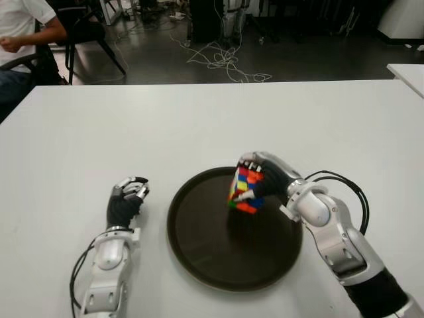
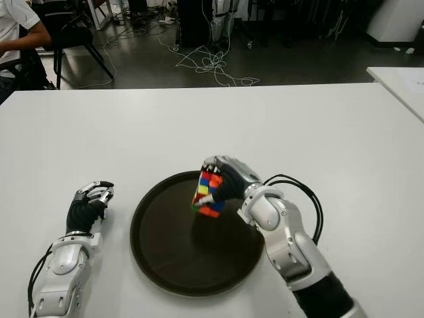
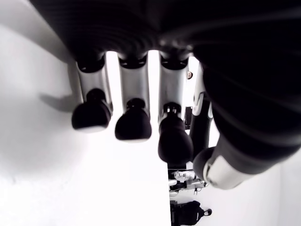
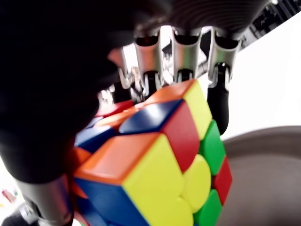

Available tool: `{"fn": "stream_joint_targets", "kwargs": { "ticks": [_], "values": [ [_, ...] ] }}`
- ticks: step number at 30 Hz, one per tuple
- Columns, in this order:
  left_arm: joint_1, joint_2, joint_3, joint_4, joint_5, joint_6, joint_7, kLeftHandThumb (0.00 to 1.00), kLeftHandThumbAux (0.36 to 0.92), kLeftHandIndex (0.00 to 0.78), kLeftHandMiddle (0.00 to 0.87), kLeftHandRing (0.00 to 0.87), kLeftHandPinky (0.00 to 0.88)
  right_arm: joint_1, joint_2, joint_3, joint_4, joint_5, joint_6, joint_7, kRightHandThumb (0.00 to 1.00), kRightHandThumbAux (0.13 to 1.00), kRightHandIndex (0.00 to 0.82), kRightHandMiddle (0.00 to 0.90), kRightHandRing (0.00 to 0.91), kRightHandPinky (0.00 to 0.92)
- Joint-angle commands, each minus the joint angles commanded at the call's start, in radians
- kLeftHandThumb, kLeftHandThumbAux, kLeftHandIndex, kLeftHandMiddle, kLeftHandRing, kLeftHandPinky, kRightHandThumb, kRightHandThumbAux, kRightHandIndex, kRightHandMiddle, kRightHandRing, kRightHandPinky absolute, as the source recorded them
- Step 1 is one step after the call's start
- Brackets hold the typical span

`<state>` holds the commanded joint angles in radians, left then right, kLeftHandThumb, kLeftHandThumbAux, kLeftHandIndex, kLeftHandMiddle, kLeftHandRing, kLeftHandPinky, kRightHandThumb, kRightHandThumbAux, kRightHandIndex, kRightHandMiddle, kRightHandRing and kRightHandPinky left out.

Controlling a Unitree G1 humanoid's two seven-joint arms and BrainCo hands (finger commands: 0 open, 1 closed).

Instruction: Pick up the Rubik's Cube and put it in the plate

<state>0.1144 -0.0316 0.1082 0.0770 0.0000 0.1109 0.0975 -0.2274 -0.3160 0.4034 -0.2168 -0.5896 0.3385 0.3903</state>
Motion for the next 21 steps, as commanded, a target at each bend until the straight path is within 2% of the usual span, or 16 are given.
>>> {"fn": "stream_joint_targets", "kwargs": {
  "ticks": [8, 11, 21],
  "values": [
    [0.003, -0.004, 0.001, -0.003, -0.003, -0.003, 0.001, 0.710, 0.703, 0.444, 0.814, 0.827, 0.826, -0.006, -0.020, 0.009, 0.010, -0.026, -0.027, 0.004, 0.004, 0.895, 0.667, 0.788, 0.796, 0.775],
    [0.003, -0.005, 0.001, -0.004, 0.000, -0.002, 0.005, 0.710, 0.703, 0.444, 0.813, 0.829, 0.826, -0.005, -0.020, 0.007, 0.017, -0.035, -0.043, -0.015, 0.045, 0.887, 0.661, 0.785, 0.793, 0.772],
    [0.004, 0.003, -0.007, -0.007, 0.001, 0.002, -0.003, 0.711, 0.704, 0.444, 0.813, 0.822, 0.812, -0.005, -0.014, -0.003, 0.029, -0.040, -0.051, -0.016, 0.069, 0.882, 0.652, 0.784, 0.794, 0.779]
  ]
}}
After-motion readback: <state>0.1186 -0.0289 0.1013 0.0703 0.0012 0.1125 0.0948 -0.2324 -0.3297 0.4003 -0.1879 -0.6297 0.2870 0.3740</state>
